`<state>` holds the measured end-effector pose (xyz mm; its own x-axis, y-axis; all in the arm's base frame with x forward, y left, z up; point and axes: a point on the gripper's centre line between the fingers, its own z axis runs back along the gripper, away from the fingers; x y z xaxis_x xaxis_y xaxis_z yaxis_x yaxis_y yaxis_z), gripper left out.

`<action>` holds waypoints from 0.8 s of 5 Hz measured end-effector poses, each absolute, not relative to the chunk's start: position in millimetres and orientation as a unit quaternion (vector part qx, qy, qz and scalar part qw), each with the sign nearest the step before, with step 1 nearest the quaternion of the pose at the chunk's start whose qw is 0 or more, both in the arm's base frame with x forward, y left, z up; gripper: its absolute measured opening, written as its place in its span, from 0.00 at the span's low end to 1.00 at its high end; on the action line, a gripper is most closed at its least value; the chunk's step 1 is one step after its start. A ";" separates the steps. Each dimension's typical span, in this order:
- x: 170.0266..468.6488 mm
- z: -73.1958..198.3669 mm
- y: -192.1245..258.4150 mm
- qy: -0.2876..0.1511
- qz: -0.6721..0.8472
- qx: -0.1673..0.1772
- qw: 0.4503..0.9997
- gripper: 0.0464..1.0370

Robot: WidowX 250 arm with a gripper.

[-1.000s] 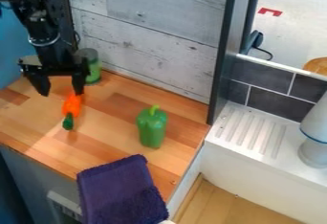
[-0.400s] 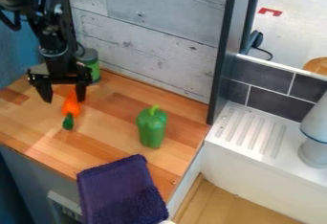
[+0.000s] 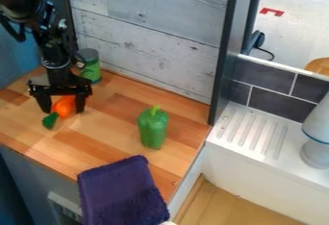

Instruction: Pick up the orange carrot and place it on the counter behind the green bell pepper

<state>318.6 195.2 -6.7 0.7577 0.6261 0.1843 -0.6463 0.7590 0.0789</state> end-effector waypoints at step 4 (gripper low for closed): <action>293.5 94.7 174.3 -0.131 0.376 -0.005 0.917 0.57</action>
